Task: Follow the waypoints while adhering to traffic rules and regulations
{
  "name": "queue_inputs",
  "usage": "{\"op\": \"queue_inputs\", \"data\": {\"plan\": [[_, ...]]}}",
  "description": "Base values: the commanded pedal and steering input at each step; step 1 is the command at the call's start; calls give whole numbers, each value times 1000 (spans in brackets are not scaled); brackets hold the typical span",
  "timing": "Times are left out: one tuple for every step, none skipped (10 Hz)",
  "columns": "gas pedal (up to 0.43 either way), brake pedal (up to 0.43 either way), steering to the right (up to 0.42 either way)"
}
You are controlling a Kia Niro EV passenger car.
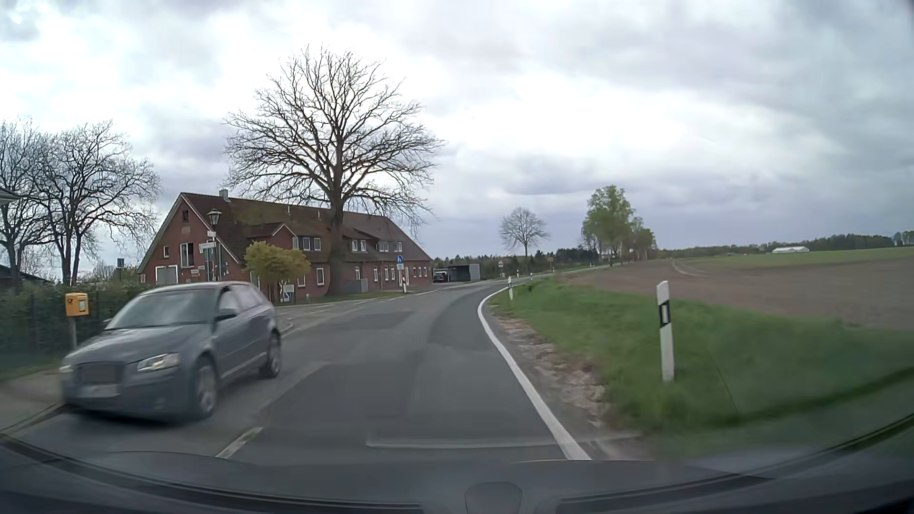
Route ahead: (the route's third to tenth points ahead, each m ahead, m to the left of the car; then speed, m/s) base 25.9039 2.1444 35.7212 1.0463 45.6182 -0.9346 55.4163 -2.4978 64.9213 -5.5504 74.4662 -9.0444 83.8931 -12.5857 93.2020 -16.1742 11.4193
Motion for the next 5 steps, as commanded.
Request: {"op": "queue_inputs", "data": {"plan": [[87, 0, -9], [87, 0, -9], [87, 0, -8], [87, 0, -8], [87, 0, -7]]}}
